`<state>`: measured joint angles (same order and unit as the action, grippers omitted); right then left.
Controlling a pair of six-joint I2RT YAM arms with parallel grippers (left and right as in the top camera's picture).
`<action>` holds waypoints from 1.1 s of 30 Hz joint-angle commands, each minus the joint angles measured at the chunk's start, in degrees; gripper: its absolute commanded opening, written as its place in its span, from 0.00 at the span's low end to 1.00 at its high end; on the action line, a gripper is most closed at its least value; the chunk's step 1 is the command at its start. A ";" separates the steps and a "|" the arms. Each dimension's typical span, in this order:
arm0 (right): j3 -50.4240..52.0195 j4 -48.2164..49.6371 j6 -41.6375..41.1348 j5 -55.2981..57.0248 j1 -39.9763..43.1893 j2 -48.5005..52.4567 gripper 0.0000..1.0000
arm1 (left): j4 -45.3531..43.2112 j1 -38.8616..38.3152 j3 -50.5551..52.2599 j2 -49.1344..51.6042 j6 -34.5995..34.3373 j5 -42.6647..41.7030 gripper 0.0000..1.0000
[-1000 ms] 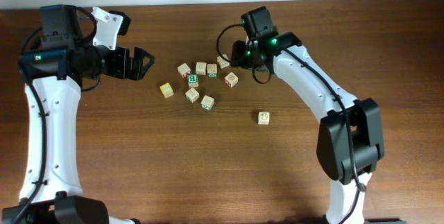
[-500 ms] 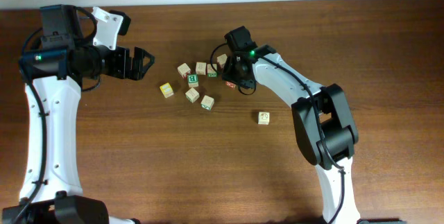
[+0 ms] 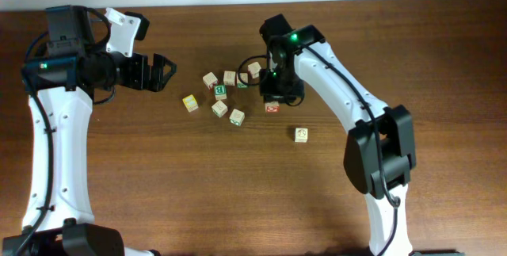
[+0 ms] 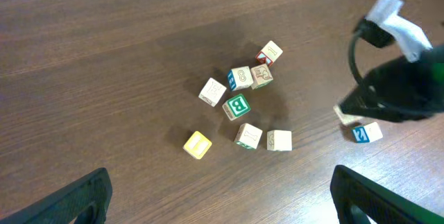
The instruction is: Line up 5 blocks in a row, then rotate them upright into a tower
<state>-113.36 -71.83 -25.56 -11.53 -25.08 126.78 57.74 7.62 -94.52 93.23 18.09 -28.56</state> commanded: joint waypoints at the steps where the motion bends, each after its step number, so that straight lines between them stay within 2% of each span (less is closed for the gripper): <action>1: 4.00 -1.29 -2.45 1.05 -0.52 -0.52 0.28 | 0.04 0.04 -1.31 0.09 0.85 -1.03 0.99; 5: 12.76 2.23 -4.98 1.64 -0.52 -0.50 0.28 | 0.04 0.02 -1.31 0.09 0.85 -1.01 0.99; 16: 16.68 3.96 -6.45 6.21 -0.57 -0.50 0.29 | 0.04 0.04 -1.31 0.09 0.85 -1.03 0.99; 17: 16.68 3.96 -6.45 6.21 -0.57 -0.50 0.35 | 0.04 0.04 -1.31 0.09 0.85 -1.03 0.99; 21: 16.68 3.74 -6.45 6.19 -0.57 -0.50 0.49 | 0.04 0.04 -1.31 0.09 0.85 -1.03 0.99; 24: 16.55 3.78 -6.45 6.16 -0.39 -0.52 0.50 | 0.04 0.04 -1.31 0.09 0.85 -1.01 0.99; 27: 12.02 3.30 -5.42 6.14 -0.04 -0.57 0.50 | 0.04 0.04 -1.31 0.09 0.85 -1.01 0.99; 29: 3.28 2.93 -2.91 5.97 0.07 -0.57 0.50 | 0.04 0.04 -1.31 0.09 0.85 -1.01 0.99; 33: -1.49 10.73 -3.96 1.42 -1.38 -0.35 0.50 | 0.04 0.04 -1.31 0.09 0.85 -1.01 0.99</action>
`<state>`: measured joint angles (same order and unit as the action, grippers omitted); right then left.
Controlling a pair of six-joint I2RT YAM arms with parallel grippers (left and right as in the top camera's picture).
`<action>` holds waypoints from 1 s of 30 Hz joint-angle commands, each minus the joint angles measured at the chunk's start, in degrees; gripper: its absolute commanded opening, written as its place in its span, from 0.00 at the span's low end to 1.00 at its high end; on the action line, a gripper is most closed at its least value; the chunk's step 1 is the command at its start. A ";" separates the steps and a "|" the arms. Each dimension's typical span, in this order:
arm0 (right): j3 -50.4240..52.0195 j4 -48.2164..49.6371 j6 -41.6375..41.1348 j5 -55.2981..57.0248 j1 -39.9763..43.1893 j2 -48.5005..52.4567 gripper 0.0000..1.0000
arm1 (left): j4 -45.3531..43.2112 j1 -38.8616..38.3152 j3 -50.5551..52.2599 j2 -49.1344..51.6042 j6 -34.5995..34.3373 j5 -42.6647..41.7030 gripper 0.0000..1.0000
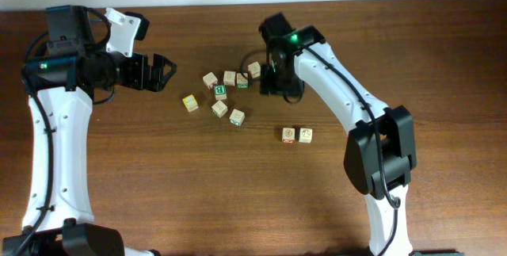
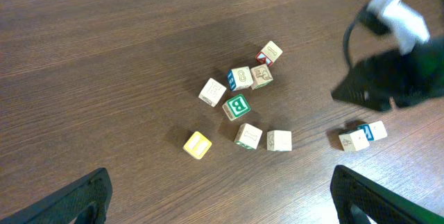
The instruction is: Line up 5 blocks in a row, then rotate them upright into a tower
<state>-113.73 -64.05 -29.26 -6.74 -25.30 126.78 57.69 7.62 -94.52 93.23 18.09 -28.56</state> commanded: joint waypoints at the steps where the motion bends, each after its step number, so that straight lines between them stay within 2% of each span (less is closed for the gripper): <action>1: -0.96 4.55 -1.97 -3.63 -2.05 0.09 0.51 | 0.09 0.04 -1.31 0.09 0.85 -1.01 0.99; 5: -0.92 7.52 -9.18 -0.72 -7.26 2.91 0.56 | 0.09 0.04 -1.31 0.09 0.85 -1.01 0.99; 9: -0.92 8.39 -10.27 2.29 -10.88 5.79 0.56 | 0.09 0.04 -1.31 0.09 0.85 -1.01 0.99; 17: -0.81 8.09 -10.27 2.82 -11.50 9.94 0.55 | 0.09 0.04 -1.31 0.09 0.85 -1.03 0.99; 21: -0.81 5.70 -10.27 2.71 -11.52 10.23 0.45 | 0.09 0.04 -1.31 0.09 0.85 -1.01 0.99; 24: -0.81 3.78 -10.23 2.75 -11.41 10.32 0.34 | 0.09 0.04 -1.31 0.09 0.85 -1.01 0.99; 28: -0.83 1.09 -9.97 2.73 -10.10 9.81 0.28 | 0.09 0.04 -1.31 0.09 0.85 -1.01 0.99; 30: -0.85 -4.33 -8.46 2.95 -8.70 8.37 0.28 | 0.09 0.04 -1.31 0.09 0.85 -1.01 0.99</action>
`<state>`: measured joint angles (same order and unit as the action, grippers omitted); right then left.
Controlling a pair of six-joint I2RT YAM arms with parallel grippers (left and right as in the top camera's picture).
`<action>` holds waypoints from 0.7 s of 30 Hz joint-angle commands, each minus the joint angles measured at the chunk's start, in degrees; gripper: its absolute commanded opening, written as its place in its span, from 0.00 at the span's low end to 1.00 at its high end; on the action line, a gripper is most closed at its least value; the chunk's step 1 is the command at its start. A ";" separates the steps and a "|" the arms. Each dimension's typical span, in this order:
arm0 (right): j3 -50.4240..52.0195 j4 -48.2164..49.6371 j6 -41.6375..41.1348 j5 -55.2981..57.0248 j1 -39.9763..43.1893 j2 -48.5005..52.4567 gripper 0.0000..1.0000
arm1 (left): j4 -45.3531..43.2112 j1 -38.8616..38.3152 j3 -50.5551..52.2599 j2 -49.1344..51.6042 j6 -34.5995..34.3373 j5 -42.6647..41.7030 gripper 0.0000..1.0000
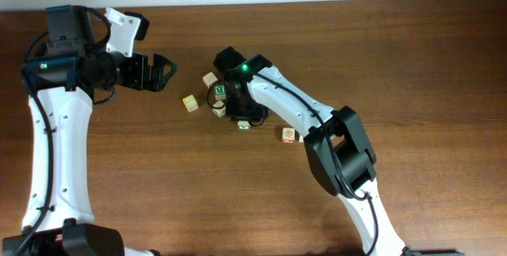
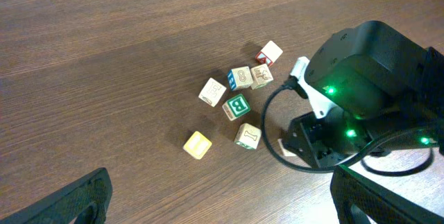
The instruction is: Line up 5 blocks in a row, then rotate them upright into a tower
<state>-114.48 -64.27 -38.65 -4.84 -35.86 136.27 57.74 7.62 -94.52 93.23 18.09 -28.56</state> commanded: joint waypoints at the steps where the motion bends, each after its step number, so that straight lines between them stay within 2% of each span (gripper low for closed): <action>1: -0.11 -6.71 1.14 1.01 2.60 -1.29 0.28 | 0.04 0.04 -1.31 0.09 0.85 -1.03 0.99; 3: -0.07 -11.08 2.23 1.18 3.50 -1.22 0.28 | 0.04 0.04 -1.31 0.09 0.85 -1.03 0.99; 9: -0.07 -14.60 2.19 4.46 4.52 -1.22 0.31 | 0.04 0.04 -1.31 0.09 0.85 -1.01 0.99; 17: -0.11 -16.28 2.21 4.48 4.68 -1.22 0.45 | 0.04 0.04 -1.31 0.09 0.85 -1.01 0.99; 19: -2.62 -16.28 4.11 4.44 5.66 -1.25 0.45 | 0.04 0.04 -1.31 0.09 0.85 -1.01 0.99; 21: -11.63 -15.47 7.52 3.76 7.82 -1.25 0.48 | 0.04 0.04 -1.31 0.09 0.85 -1.01 0.99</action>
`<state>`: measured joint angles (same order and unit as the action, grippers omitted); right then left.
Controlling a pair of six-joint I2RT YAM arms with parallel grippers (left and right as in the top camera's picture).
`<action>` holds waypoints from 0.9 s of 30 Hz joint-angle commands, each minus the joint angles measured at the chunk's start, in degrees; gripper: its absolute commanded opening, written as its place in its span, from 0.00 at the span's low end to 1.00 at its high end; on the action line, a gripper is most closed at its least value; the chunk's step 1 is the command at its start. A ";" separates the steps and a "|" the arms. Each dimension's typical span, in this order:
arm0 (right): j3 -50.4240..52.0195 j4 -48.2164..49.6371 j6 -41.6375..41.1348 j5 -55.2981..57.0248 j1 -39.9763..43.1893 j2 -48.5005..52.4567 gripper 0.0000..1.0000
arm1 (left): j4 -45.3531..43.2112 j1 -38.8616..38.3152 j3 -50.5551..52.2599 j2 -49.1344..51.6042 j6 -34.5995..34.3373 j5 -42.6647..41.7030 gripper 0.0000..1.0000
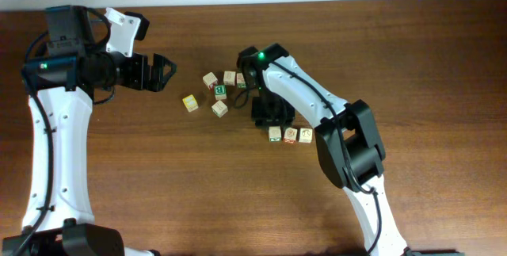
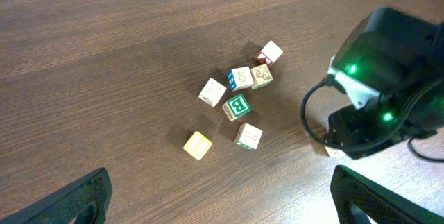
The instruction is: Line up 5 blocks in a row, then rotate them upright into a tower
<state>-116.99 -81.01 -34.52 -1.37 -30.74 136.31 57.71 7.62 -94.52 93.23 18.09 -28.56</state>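
Observation:
Three small wooden blocks lie in a row right of the table's middle. The leftmost one sits directly under my right gripper, whose jaws are hidden by its dark body. In the left wrist view the right gripper covers most of that block. A loose cluster lies further left: a yellow block, a green B block and several pale ones. My left gripper hangs open to the left of the cluster, holding nothing.
The white wall edge runs along the back of the brown table. My right arm stretches across the table from the front right and covers part of the cluster's right side.
My right gripper has moved from the cluster's lower right corner to the right. The pale block that lay there now stands at the left end of the row, making three.
At first my right gripper stood over a red-marked block, with a single block lying to the right. Then two blocks lay side by side there. The gripper then sat on a cluster block, and now that block is third in the row. My left arm stayed still.

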 commanded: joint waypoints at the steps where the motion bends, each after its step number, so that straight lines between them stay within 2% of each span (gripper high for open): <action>1: -12.24 2.82 4.96 -0.26 3.19 -1.29 0.48 | 0.07 0.04 -1.31 0.09 0.85 -1.01 0.99; 3: -16.17 11.45 8.90 -1.40 3.76 -1.29 0.49 | 0.07 0.04 -1.31 0.09 0.85 -1.01 0.99; 6: -15.80 23.02 12.28 -0.39 3.76 -0.04 0.49 | 0.07 0.04 -1.31 0.09 0.85 -1.01 0.99; 7: -15.58 26.38 16.15 0.17 3.85 0.90 0.52 | 0.07 0.04 -1.31 0.09 0.85 -1.03 0.99; 9: -15.56 29.07 19.65 2.71 4.37 3.19 0.53 | 0.07 0.04 -1.31 0.09 0.85 -1.01 0.99; 11: -15.56 29.75 23.26 2.69 5.20 6.49 0.53 | 0.07 0.04 -1.31 0.09 0.85 -1.01 0.99; 15: -15.56 30.05 25.40 0.74 6.29 11.06 0.52 | 0.07 0.04 -1.31 0.09 0.85 -1.03 0.99; 24: -15.56 29.33 27.06 -1.86 6.40 11.93 0.52 | 0.07 0.04 -1.31 0.09 0.85 -1.01 0.99; 27: -15.56 28.76 25.05 -1.79 6.38 11.93 0.36 | 0.07 0.04 -1.31 0.09 0.85 -1.01 0.99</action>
<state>-132.35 -51.72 -7.99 -2.85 -24.56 147.30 57.74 7.62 -94.52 93.23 18.09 -28.62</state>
